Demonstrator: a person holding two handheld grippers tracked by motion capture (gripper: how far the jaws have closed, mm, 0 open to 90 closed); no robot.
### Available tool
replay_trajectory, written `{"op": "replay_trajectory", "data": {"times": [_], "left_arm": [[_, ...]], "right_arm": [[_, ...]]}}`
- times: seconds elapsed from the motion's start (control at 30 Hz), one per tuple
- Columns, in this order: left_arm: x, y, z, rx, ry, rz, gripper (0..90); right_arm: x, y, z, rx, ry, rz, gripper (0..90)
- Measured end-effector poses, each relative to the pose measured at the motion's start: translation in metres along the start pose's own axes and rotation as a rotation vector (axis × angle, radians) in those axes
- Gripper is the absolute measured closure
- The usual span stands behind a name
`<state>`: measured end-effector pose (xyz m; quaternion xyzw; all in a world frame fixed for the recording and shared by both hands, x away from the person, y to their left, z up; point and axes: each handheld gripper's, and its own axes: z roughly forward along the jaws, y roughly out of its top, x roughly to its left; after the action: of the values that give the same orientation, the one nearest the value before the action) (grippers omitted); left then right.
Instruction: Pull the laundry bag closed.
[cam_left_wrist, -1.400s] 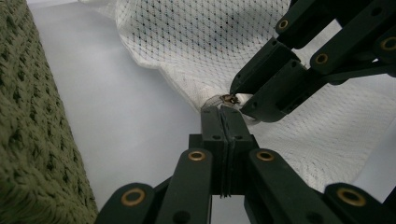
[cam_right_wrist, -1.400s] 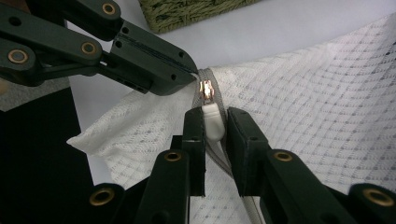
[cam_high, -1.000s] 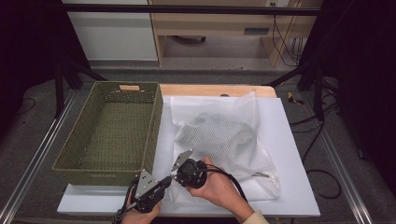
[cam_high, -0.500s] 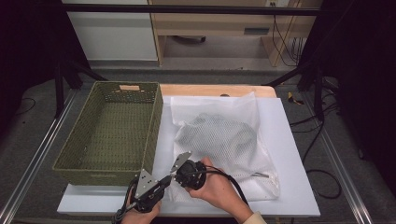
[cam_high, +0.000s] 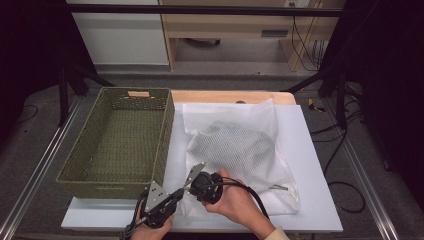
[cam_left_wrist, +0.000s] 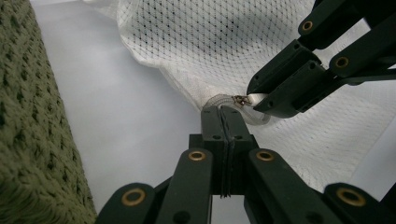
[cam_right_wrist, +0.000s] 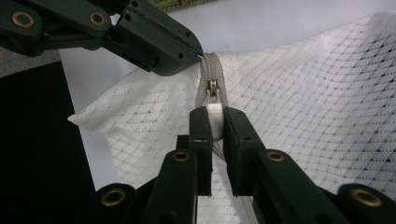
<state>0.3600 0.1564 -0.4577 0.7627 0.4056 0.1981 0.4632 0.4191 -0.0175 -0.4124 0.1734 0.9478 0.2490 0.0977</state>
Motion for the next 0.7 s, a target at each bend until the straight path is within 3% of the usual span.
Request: {"op": "replay_trajectory", "data": {"times": [0.33, 0.47, 0.7], "left_arm": [[0.002, 0.0, -0.001, -0.008, 0.005, -0.015, 89.7], [0.003, 0.0, -0.001, -0.007, 0.002, -0.017, 89.7], [0.004, -0.002, 0.0, -0.003, -0.008, -0.032, 89.7]], "right_arm": [[-0.003, -0.012, 0.0, 0.055, -0.024, -0.014, 82.2], [-0.006, -0.018, -0.001, 0.048, -0.022, -0.005, 82.2], [-0.008, -0.031, 0.004, -0.02, -0.008, -0.001, 82.1]]}}
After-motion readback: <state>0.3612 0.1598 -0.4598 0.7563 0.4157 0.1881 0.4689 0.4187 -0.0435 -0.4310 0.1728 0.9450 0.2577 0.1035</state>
